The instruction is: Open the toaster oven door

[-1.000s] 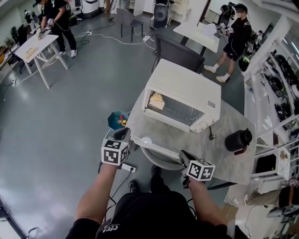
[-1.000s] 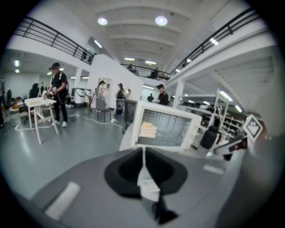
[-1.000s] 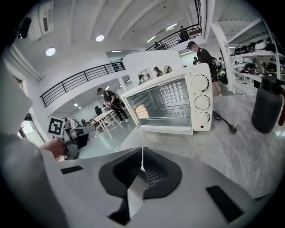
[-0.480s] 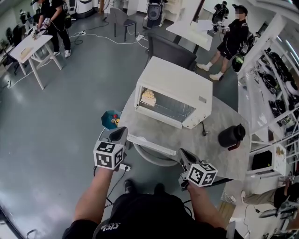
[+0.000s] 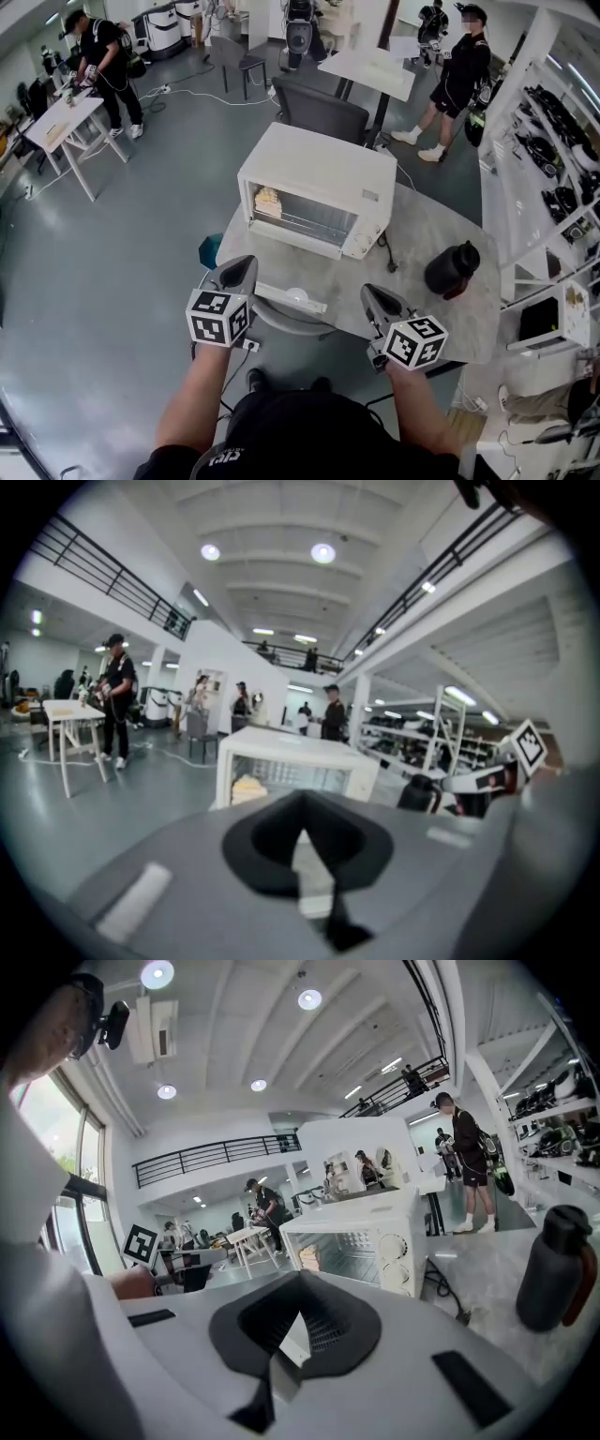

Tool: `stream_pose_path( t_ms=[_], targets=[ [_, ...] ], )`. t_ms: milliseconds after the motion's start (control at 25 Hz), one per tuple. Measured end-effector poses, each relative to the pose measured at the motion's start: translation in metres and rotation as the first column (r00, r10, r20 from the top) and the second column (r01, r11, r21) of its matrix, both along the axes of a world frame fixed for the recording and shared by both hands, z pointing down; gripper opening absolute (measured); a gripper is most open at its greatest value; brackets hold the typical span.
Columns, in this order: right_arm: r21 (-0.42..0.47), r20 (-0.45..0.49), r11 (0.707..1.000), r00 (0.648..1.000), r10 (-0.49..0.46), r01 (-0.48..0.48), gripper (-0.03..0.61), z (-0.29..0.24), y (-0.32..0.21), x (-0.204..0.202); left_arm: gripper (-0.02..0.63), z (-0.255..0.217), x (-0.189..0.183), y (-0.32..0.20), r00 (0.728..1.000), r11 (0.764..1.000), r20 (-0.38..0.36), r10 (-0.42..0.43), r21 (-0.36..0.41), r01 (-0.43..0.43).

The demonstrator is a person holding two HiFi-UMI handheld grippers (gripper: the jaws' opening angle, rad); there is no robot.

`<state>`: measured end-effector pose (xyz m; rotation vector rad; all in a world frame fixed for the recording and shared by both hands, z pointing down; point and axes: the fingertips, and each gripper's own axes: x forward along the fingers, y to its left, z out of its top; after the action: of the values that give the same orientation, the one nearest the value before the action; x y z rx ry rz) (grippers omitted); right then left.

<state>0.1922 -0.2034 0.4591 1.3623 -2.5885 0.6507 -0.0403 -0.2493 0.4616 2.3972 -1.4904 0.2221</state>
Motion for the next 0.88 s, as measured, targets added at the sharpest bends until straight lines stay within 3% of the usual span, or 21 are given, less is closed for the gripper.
stream_pose_path(
  t_ms=[240, 440, 640, 880],
  targets=[
    [0.120, 0.069, 0.993, 0.997, -0.031, 0.022, -0.007, -0.048, -0.014, 0.051, 0.008, -0.035, 0.042, 0.008, 0.998, 0.996, 0.011, -0.063, 0.067, 0.062],
    [0.218, 0.130, 0.973, 0.986, -0.104, 0.074, 0.031, -0.073, -0.014, 0.061, 0.008, -0.058, 0.062, 0.019, 0.996, 0.992, 0.013, -0.084, 0.097, 0.082],
    [0.222, 0.152, 0.964, 0.972, -0.182, 0.146, 0.014, -0.073, -0.007, 0.033, 0.008, -0.070, 0.046, 0.028, 0.992, 0.986, 0.070, -0.105, 0.134, 0.095],
    [0.264, 0.150, 0.936, 0.949, -0.277, 0.231, -0.007, -0.093, -0.005, -0.022, 0.008, -0.072, 0.005, 0.034, 0.989, 0.981, 0.057, -0.134, 0.147, 0.125]
  ],
)
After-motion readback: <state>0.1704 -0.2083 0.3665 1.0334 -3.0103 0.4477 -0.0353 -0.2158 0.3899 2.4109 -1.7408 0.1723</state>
